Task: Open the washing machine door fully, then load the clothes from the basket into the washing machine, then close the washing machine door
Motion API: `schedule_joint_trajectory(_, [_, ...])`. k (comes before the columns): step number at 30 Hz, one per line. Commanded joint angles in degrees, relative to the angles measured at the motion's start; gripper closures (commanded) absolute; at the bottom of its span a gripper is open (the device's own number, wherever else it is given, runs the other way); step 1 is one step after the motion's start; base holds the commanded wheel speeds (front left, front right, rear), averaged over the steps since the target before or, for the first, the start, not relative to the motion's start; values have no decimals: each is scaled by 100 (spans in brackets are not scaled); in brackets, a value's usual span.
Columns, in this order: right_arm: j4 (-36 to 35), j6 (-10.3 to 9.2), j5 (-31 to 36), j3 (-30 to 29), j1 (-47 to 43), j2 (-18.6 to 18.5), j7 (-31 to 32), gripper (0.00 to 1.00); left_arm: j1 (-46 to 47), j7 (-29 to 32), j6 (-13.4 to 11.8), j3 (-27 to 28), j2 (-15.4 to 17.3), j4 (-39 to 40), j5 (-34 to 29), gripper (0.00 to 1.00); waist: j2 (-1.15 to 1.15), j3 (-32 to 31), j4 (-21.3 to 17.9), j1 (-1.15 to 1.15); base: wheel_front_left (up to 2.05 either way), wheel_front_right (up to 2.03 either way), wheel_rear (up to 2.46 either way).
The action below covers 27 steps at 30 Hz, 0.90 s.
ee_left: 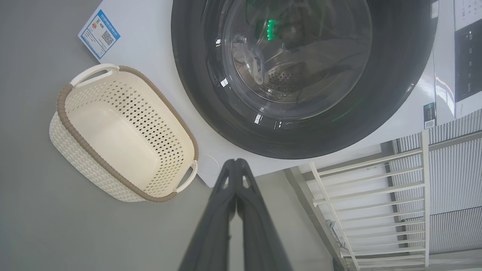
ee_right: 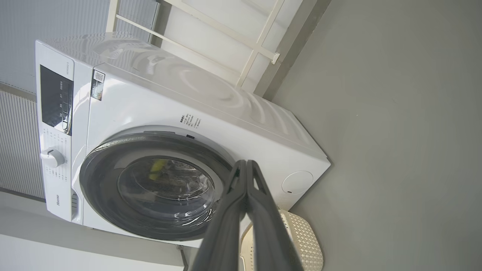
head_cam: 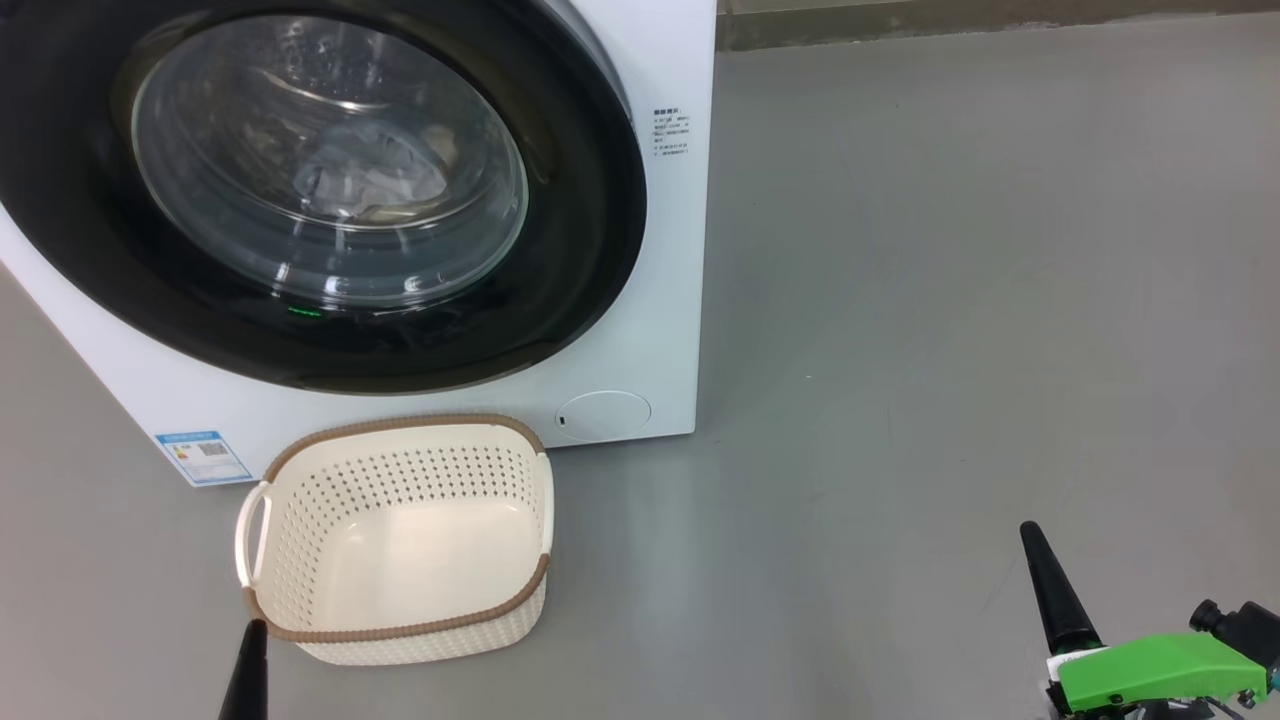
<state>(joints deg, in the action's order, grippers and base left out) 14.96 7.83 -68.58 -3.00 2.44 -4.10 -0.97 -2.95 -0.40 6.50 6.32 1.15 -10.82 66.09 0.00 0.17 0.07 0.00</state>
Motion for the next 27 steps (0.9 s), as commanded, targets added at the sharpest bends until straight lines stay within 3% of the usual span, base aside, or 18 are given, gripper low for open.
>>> schedule_joint_trajectory(1, [-130, -23, -157, 36, 233, -31, 56, 100, 300, 55, 49, 112, 114, 80, 150, 100, 0, 0, 0, 0, 0, 0, 0])
schedule_joint_trajectory(27, [-106, -31, -1705, -195, 327, 47, 503, 100, 724, 491, 83, 47, 155, -199, 1846, 100, 0, 1, -5, 0, 0, 0, 0])
